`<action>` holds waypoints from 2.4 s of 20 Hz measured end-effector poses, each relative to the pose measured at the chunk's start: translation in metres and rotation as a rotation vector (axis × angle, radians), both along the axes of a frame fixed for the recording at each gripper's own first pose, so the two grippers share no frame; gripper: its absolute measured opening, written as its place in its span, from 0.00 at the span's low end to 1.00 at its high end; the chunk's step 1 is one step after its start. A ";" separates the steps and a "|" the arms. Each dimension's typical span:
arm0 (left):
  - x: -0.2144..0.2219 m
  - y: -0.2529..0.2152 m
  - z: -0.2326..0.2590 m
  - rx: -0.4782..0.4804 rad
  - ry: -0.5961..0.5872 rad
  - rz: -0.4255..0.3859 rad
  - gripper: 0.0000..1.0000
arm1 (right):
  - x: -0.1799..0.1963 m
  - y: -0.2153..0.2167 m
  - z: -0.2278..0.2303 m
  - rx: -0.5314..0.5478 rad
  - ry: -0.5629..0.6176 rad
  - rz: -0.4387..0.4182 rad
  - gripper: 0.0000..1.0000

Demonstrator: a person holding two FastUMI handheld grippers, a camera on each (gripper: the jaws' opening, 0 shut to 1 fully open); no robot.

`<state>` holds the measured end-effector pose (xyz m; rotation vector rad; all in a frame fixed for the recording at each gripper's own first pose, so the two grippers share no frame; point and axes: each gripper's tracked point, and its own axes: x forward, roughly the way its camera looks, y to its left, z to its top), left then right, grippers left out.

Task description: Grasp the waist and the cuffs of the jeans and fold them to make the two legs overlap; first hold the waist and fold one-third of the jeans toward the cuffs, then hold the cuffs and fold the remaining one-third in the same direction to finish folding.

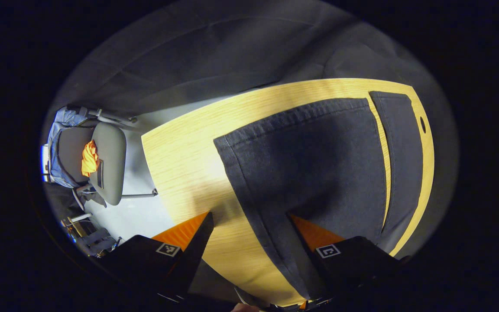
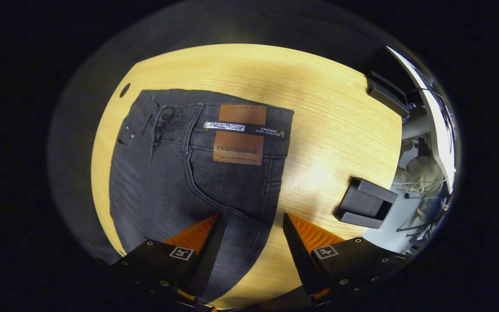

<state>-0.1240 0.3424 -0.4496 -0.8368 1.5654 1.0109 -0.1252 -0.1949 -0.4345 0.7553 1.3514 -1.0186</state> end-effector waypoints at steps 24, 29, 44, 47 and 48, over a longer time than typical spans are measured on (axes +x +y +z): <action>0.013 -0.006 -0.005 -0.018 -0.007 -0.075 0.72 | 0.014 -0.001 -0.007 0.109 -0.077 -0.084 0.20; 0.039 -0.012 -0.008 0.000 -0.120 -0.236 0.10 | 0.020 0.005 -0.007 0.230 -0.293 -0.213 0.06; 0.124 -0.014 0.074 0.017 -0.627 -0.285 0.01 | 0.066 0.006 0.073 0.206 -0.513 -0.102 0.06; 0.155 -0.013 0.084 0.034 -0.678 -0.333 0.01 | 0.086 0.009 0.086 0.218 -0.553 -0.100 0.06; 0.166 -0.014 0.087 0.037 -0.691 -0.347 0.01 | 0.091 0.008 0.089 0.222 -0.559 -0.094 0.06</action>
